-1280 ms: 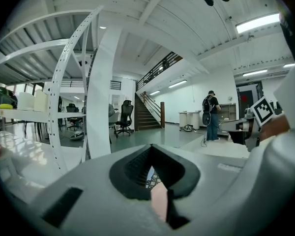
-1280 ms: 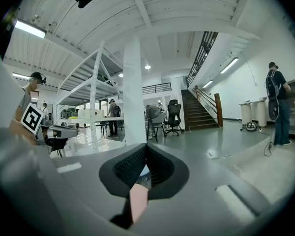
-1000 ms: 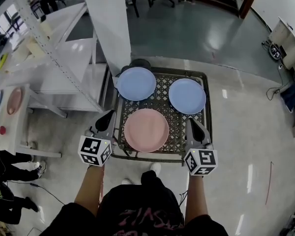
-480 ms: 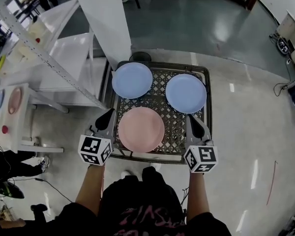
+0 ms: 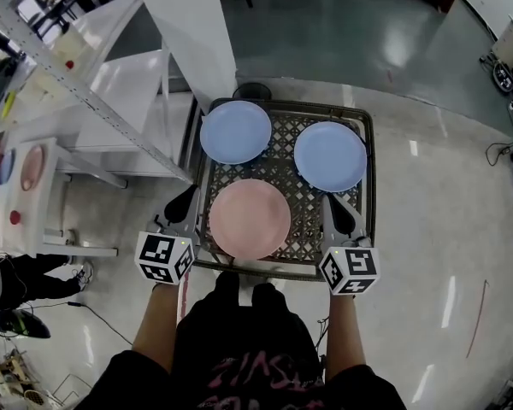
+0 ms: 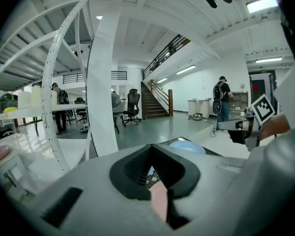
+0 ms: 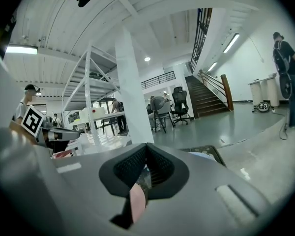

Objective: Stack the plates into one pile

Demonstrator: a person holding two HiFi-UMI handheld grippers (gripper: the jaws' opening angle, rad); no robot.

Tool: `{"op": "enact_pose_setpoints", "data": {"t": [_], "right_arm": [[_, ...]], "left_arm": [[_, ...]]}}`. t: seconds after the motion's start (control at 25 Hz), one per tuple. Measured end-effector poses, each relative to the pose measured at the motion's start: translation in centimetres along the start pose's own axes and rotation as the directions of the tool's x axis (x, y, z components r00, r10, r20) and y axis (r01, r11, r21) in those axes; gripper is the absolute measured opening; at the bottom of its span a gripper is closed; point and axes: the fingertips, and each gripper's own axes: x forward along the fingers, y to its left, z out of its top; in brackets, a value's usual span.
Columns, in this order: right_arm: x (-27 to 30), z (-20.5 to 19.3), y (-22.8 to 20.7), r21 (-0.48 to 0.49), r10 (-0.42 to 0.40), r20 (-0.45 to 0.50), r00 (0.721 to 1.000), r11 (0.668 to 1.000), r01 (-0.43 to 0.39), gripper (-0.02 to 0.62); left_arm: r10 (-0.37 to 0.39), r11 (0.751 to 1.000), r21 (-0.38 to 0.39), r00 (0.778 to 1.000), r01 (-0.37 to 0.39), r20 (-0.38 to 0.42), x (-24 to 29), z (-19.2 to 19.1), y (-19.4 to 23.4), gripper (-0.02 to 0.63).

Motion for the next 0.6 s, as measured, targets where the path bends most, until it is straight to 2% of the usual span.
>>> {"op": "enact_pose_setpoints", "data": {"t": [0.6], "right_arm": [[0.0,-1.1,0.7,0.006,-0.037,-0.009,0.999,0.999,0.037,0.012]], "left_arm": [[-0.046,0.999,-0.015,0.999,0.046,-0.011,0.7,-2.1,0.5,-0.008]]}}
